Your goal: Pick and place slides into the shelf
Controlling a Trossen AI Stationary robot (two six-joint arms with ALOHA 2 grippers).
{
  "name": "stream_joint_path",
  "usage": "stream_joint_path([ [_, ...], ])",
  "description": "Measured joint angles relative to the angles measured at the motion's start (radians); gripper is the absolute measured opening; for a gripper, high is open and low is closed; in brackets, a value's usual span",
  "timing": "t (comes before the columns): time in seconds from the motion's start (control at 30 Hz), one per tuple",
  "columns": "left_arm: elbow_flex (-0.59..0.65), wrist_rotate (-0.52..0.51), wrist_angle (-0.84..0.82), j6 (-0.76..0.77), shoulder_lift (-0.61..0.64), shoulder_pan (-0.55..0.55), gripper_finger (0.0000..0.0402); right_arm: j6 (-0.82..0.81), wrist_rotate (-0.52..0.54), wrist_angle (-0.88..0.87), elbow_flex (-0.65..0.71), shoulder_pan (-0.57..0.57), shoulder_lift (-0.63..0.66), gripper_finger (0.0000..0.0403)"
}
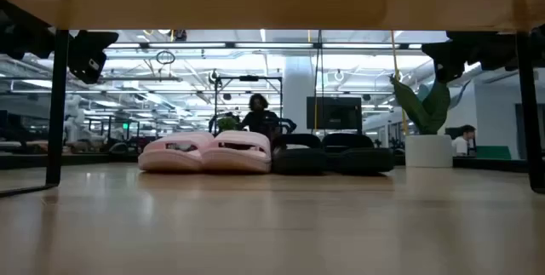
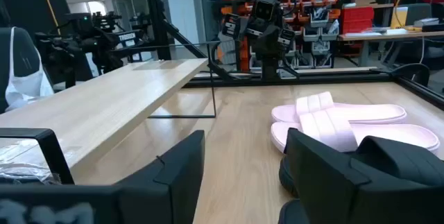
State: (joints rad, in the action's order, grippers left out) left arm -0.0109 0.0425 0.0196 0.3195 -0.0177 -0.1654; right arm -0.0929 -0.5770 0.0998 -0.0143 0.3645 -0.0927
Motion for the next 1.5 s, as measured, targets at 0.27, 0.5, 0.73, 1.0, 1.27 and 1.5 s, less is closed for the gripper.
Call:
stream_joint_path([
  [0.27,0.0,0.0,0.0,0.0,0.0,0.0,0.0196,0.0,0.0,0.0,0.0,0.0,0.0,0.0192],
  [0.5,0.0,0.0,0.0,0.0,0.0,0.0,0.0196,0.0,0.0,0.0,0.0,0.0,0.0,0.0192],
  [0.73,0.0,0.0,0.0,0.0,0.0,0.0,0.0196,0.0,0.0,0.0,0.0,0.0,0.0,0.0192],
  [1.0,0.0,0.0,0.0,0.0,0.0,0.0,0.0196,0.0,0.0,0.0,0.0,0.0,0.0,0.0192],
  [1.27,0.0,0.0,0.0,0.0,0.0,0.0,0.0196,0.017,0.106,0.041,0.0,0.0,0.0,0.0192],
  [1.5,0.0,0.0,0.013,-0.108,0.0,0.0,0.0196,-0.244,0.401,0.259,0.0,0.0,0.0,0.0192],
])
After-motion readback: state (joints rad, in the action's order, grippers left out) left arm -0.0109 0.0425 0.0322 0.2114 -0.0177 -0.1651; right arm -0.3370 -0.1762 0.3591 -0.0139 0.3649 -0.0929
